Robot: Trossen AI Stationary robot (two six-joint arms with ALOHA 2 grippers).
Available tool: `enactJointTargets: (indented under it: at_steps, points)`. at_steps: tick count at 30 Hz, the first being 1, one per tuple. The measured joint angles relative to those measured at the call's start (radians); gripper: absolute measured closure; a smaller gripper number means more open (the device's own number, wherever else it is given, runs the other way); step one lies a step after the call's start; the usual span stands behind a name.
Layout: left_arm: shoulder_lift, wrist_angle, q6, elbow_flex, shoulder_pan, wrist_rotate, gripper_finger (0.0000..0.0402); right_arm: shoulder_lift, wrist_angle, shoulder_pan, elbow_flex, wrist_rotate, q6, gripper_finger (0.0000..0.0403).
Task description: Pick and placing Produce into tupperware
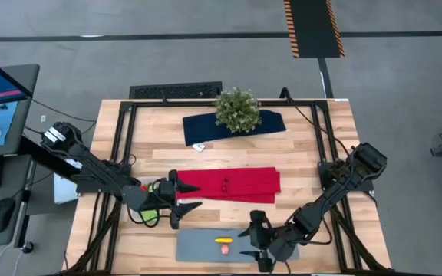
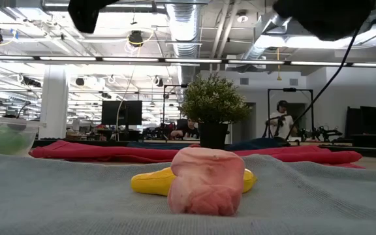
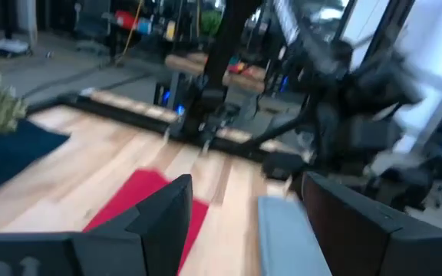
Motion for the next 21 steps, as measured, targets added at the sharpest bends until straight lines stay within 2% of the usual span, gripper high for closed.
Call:
enactJointTargets:
  at_steps: [3,7,10,13,16,21]
  points:
    - [0.000,0.079,0.054,0.000,0.004,0.000,0.0164,0.003,0.008,-0.015,-0.007,-0.005,0.005,0.0129]
    - [-0.001,0.173,0.125,0.000,0.004,0.031,0.0164,0.069,0.045,-0.054,-0.007,-0.014,0.008,0.0129]
    - [-0.001,0.156,0.127,0.000,0.004,0.049,0.0164,0.153,0.076,-0.091,0.033,-0.075,0.002,0.0129]
    - [-0.001,0.135,0.112,0.000,0.000,0.051,0.0165,0.208,0.066,-0.102,0.081,-0.081,-0.029,0.0129]
    - [-0.001,0.131,0.111,0.000,-0.006,0.051,0.0164,0.217,0.013,-0.097,0.123,-0.083,-0.034,0.0129]
    - [-0.001,0.108,0.109,0.000,-0.009,0.051,0.0164,0.216,0.032,-0.071,0.132,-0.079,-0.013,0.0129]
